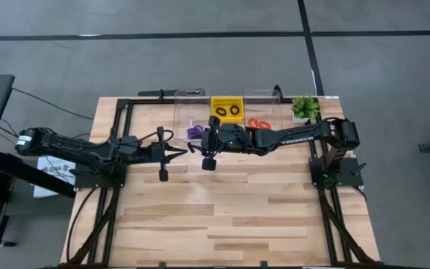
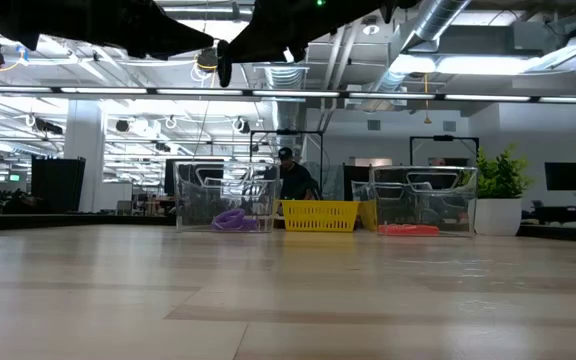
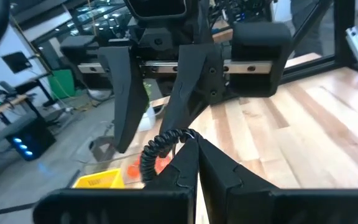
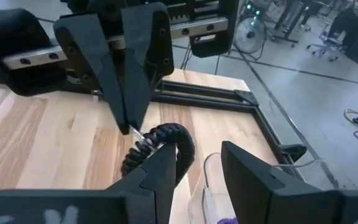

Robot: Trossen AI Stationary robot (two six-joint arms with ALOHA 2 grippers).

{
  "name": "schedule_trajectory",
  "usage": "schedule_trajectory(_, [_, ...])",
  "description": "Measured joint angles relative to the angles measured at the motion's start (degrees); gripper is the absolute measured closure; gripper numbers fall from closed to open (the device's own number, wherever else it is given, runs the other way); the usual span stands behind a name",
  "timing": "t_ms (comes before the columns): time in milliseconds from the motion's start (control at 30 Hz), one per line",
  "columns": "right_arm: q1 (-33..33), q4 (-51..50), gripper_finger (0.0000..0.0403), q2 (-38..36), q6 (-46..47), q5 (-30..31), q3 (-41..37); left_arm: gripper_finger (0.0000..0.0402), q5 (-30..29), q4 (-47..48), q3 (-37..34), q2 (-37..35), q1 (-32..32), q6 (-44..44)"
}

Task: Sort spring keychains
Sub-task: Put the black spring keychain into the yellow bin

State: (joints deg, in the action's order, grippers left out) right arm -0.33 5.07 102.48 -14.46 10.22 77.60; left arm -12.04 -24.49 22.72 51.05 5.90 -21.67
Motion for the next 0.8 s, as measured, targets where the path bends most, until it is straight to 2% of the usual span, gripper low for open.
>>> schedule_trajectory(200, [-0.09, -0.3, 0.028, 0.0, -5.08, 0.02, 0.0, 0.0393, 3.18, 0.5, 0.0, 0.0, -1.23, 2.47])
schedule_trajectory(600, [1.0, -4.44, 0.0281, 0.0, -5.06, -0.09, 0.0, 0.0393, 3.33, 2.92, -0.02, 0.0, -1.19, 5.64])
schedule_trajectory(800, [1.52, -4.85, 0.028, 0.0, -5.03, -2.39, 0.0, 0.0393, 3.22, 3.03, -0.02, -0.09, -1.19, 5.66])
